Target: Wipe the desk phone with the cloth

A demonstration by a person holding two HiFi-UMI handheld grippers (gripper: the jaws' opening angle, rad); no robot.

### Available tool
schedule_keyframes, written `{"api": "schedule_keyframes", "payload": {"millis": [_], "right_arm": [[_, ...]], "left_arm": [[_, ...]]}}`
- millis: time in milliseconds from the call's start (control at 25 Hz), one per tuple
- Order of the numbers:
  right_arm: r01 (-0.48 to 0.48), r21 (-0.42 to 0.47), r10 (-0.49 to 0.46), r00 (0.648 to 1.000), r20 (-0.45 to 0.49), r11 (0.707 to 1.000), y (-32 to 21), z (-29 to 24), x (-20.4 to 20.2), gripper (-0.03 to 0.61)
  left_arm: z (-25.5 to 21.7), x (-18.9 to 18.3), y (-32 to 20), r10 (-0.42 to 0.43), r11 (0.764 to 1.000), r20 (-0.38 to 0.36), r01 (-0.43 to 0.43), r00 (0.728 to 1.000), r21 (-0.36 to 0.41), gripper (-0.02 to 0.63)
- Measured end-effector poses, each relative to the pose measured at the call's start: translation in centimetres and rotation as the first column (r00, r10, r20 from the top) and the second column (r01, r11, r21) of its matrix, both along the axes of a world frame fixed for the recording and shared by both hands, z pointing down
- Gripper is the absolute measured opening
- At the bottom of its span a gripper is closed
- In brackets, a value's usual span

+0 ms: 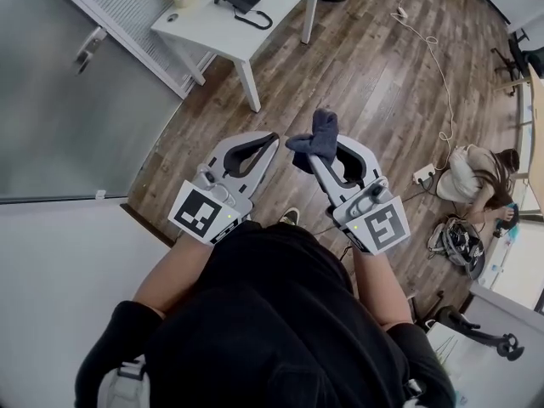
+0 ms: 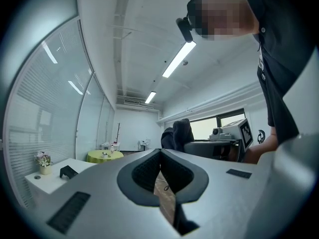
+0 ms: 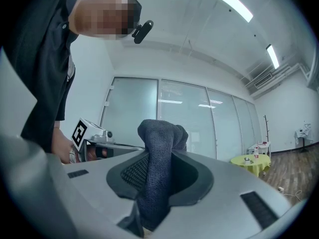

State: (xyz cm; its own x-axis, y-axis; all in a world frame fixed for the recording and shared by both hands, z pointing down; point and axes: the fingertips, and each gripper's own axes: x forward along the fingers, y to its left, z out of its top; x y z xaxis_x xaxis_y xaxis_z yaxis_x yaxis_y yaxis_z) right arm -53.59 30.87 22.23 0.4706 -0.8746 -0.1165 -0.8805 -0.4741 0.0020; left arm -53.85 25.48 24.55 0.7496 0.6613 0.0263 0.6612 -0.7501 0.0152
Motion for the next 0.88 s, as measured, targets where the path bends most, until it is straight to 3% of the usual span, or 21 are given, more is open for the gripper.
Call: {"api": "schedule_keyframes", "payload": {"millis": [320,600,880], "right_arm": [[-0.007,0.006,0.007,1.000,-0.004,1.000,3.7,-0.2,1.7,0.114],[0.002,0.026,-0.002,1.000,0.016,1.000,3.0,0.4,3.7,0.114],[0.000,-0.018,0.000,1.000,0.019,1.000,0.4,0.7,8.0,0.114]], "left_arm": [[-0.6,2.0,3.9,0.011,1.000,-0.016,-0.011,1.000,0.017,0.010],[0.3,3.9,3.2,0.003,1.000,0.000,-0.003,1.000,0.009,0.010],[0.7,8.4,0.4,-0.018,0.999,0.014,0.019,1.000,-0.032,0.010]]}}
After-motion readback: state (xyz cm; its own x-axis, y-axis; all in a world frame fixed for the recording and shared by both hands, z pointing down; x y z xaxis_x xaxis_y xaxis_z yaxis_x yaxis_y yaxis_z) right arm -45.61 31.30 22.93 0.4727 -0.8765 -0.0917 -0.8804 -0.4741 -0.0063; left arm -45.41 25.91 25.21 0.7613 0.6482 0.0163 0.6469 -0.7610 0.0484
